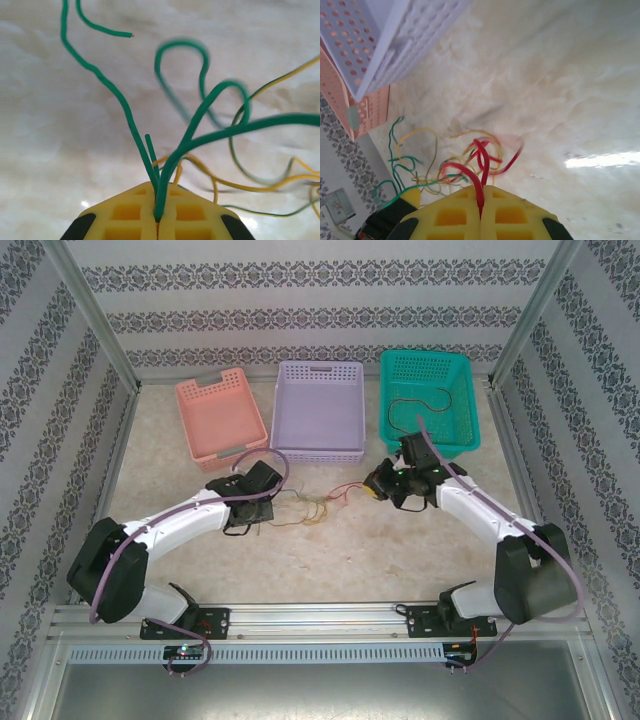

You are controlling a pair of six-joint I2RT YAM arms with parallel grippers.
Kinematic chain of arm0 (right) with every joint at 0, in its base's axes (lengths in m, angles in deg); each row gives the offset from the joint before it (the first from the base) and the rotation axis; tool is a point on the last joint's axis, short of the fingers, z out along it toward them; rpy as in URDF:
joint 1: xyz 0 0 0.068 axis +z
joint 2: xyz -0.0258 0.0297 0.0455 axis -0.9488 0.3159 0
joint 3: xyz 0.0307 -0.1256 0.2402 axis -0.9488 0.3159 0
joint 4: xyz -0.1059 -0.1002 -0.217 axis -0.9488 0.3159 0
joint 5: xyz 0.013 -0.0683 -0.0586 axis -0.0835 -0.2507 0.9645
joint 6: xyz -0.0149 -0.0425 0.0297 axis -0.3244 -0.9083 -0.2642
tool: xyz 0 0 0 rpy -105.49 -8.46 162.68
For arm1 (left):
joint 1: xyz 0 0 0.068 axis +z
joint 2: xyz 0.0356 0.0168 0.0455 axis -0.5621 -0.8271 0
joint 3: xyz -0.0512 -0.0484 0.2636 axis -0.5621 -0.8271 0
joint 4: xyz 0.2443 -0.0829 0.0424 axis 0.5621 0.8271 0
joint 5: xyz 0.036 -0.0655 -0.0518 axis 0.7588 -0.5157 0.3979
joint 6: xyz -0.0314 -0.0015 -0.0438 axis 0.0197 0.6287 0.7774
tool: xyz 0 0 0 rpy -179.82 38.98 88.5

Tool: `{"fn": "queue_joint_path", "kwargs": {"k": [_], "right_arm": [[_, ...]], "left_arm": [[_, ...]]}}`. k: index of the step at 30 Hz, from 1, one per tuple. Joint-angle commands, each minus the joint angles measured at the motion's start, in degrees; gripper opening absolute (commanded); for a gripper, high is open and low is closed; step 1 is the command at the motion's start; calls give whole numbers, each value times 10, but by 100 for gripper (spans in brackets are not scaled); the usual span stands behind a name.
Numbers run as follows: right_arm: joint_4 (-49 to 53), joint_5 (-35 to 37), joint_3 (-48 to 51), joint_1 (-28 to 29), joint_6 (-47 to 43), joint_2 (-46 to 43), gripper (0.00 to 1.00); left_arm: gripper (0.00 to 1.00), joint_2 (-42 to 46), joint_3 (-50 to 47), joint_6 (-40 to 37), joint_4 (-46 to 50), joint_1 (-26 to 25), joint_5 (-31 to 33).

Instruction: Untangle the cables

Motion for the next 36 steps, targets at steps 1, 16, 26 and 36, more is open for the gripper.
{"fn": "queue_joint_path", "kwargs": {"k": [1,16,26,36], "right_arm": [[62,25,14,-32,-57,-26,0],[143,56,-28,-102,-162,-93,0],[122,42,-71,-71,-170,-111,0],[70,8,-123,-51,16,-101,0]], "left_arm": [[0,18,-8,10,51,21,28],[23,29,1,19,12,59,-54],[67,86,78,42,-5,38,-97],[58,67,72,201,-250,-30,-215]]}}
